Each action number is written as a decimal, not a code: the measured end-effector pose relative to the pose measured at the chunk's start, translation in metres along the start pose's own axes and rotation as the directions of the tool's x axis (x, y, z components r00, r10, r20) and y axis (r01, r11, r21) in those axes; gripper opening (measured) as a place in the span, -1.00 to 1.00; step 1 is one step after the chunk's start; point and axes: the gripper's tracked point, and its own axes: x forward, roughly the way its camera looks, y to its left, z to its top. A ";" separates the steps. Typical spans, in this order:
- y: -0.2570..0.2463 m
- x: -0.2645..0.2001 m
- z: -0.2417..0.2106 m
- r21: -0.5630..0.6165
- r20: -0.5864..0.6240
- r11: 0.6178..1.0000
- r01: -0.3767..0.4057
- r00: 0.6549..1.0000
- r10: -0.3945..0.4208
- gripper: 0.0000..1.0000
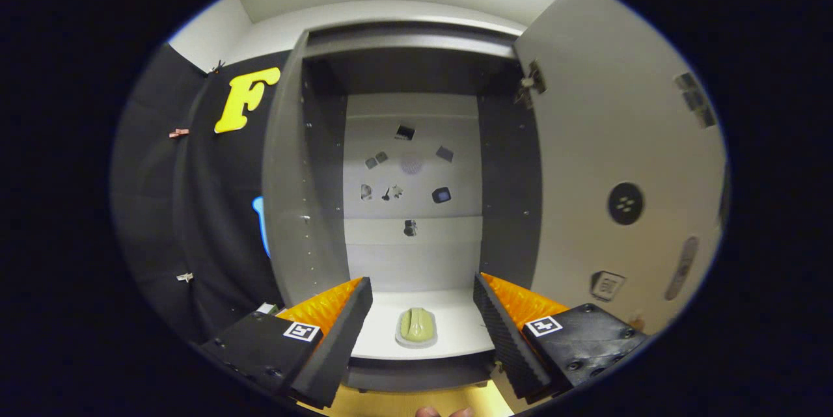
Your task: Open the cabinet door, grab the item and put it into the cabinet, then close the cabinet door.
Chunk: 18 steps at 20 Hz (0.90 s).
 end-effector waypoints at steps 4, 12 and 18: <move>-0.009 -0.070 0.008 0.006 0.004 1.000 -0.011 1.000 0.011 0.98; -0.055 -0.201 0.013 -0.028 -0.023 0.999 -0.017 1.000 0.016 0.97; -0.143 -0.265 0.026 -0.016 -0.027 0.994 0.104 0.994 -0.104 0.96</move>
